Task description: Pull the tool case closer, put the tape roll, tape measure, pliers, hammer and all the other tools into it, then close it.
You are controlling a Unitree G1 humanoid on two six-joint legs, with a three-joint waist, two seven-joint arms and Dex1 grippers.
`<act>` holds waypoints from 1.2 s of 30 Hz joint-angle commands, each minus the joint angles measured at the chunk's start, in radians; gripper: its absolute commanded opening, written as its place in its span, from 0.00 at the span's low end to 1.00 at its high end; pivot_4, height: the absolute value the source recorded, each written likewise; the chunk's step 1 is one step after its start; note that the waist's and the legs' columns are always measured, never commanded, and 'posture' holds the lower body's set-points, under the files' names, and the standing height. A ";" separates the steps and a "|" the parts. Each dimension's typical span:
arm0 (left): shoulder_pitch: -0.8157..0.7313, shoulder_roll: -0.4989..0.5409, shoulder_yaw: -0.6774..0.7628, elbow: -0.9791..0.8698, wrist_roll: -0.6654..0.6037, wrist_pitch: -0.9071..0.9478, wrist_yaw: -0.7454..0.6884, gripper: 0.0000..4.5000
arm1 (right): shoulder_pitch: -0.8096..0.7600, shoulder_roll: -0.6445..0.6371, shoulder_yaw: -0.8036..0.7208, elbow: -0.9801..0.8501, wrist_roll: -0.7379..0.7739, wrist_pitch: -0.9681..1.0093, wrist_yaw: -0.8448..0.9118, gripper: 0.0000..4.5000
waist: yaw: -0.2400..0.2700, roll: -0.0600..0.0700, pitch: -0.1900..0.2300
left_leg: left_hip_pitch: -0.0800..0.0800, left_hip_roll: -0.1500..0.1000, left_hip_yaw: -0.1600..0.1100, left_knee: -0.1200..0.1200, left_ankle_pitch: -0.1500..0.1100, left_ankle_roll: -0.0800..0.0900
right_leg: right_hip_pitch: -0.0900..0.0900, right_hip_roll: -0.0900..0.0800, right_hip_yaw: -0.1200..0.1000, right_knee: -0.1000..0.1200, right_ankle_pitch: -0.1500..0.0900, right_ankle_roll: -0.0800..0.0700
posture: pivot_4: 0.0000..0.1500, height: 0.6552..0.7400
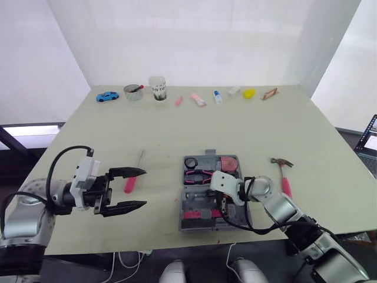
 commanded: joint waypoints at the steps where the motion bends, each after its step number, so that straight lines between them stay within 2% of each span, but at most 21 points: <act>1: -0.004 -0.024 0.043 -0.037 -0.047 0.042 0.050 1.00 | 0.021 0.031 -0.061 -0.032 0.078 0.027 0.000 0.02 | 0.000 0.000 0.000 | 0.000 0.000 0.000 0.000 0.000 0.000 | 0.000 0.000 0.000 0.000 0.000 0.000 | 1.00 1.00; 5: 0.011 -0.039 0.088 -0.056 -0.090 0.105 0.103 1.00 | 0.016 0.060 -0.166 -0.145 0.198 0.032 0.007 0.02 | -0.001 0.000 0.001 | -0.003 0.001 0.000 0.000 0.000 0.000 | -0.002 0.001 0.000 0.001 0.001 0.000 | 1.00 1.00; 11: 0.055 -0.076 0.134 -0.084 -0.113 0.144 0.182 1.00 | 0.050 0.025 -0.305 -0.320 0.321 0.066 -0.014 0.02 | 0.004 0.001 0.001 | -0.004 0.001 0.001 -0.004 0.000 0.000 | -0.003 0.000 0.000 -0.002 0.002 0.002 | 1.00 1.00; 18: 0.120 -0.106 0.183 -0.074 -0.097 0.166 0.296 1.00 | 0.198 -0.048 -0.485 -0.436 0.410 0.032 -0.074 0.02 | 0.003 0.001 0.001 | -0.004 0.001 0.001 -0.005 0.000 0.000 | -0.004 0.000 0.000 -0.002 0.001 0.000 | 1.00 1.00; 23: 0.166 -0.144 0.221 -0.028 -0.045 0.095 0.363 1.00 | 0.333 -0.106 -0.669 -0.481 0.451 0.004 -0.150 0.02 | 0.003 0.001 0.001 | -0.004 0.001 0.002 -0.005 0.000 0.000 | -0.005 -0.001 0.001 -0.002 0.000 0.000 | 1.00 1.00; 26: 0.181 -0.169 0.222 -0.003 -0.006 0.039 0.393 1.00 | 0.423 -0.132 -0.722 -0.496 0.455 -0.032 -0.157 0.16 | 0.003 0.000 0.001 | -0.004 0.001 0.002 -0.005 0.000 0.000 | -0.005 0.000 0.001 -0.002 0.000 0.000 | 1.00 1.00; 27: 0.183 -0.180 0.223 0.006 0.007 0.022 0.410 1.00 | 0.454 -0.138 -0.740 -0.498 0.449 -0.051 -0.162 0.24 | 0.003 0.000 0.001 | -0.004 0.001 0.002 -0.005 0.000 0.000 | -0.005 0.000 0.001 -0.002 0.000 0.000 | 1.00 1.00; 30: 0.205 -0.221 0.225 0.013 0.038 -0.016 0.462 1.00 | 0.535 -0.140 -0.798 -0.516 0.462 -0.081 -0.191 0.57 | 0.003 0.000 0.001 | -0.004 0.001 0.002 -0.005 0.000 0.000 | -0.005 0.000 0.001 -0.002 0.000 0.000 | 1.00 1.00; 32: 0.233 -0.242 0.230 0.003 0.050 -0.031 0.483 1.00 | 0.589 -0.136 -0.832 -0.524 0.479 -0.098 -0.201 0.85 | 0.002 0.000 0.001 | -0.003 0.001 0.004 -0.005 0.000 0.000 | -0.005 -0.001 0.002 -0.003 0.000 0.000 | 1.00 1.00; 33: 0.251 -0.253 0.237 0.001 0.052 -0.037 0.495 1.00 | 0.622 -0.131 -0.851 -0.521 0.486 -0.112 -0.203 0.93 | 0.000 0.000 0.001 | -0.003 0.001 0.004 -0.005 0.000 0.000 | -0.005 -0.001 0.003 -0.003 0.000 0.000 | 1.00 1.00; 34: 0.267 -0.262 0.244 0.004 0.054 -0.044 0.505 1.00 | 0.654 -0.126 -0.867 -0.514 0.490 -0.129 -0.205 0.99 | 0.000 0.000 0.001 | -0.003 0.001 0.004 -0.005 0.000 0.000 | -0.005 -0.001 0.003 -0.003 0.000 0.000 | 1.00 1.00; 36: 0.297 -0.273 0.256 0.014 0.057 -0.059 0.515 1.00 | 0.709 -0.112 -0.895 -0.492 0.501 -0.168 -0.203 0.99 | 0.001 0.000 0.001 | -0.003 0.001 0.004 -0.005 0.000 0.000 | -0.005 -0.001 0.003 -0.003 0.000 0.000 | 1.00 1.00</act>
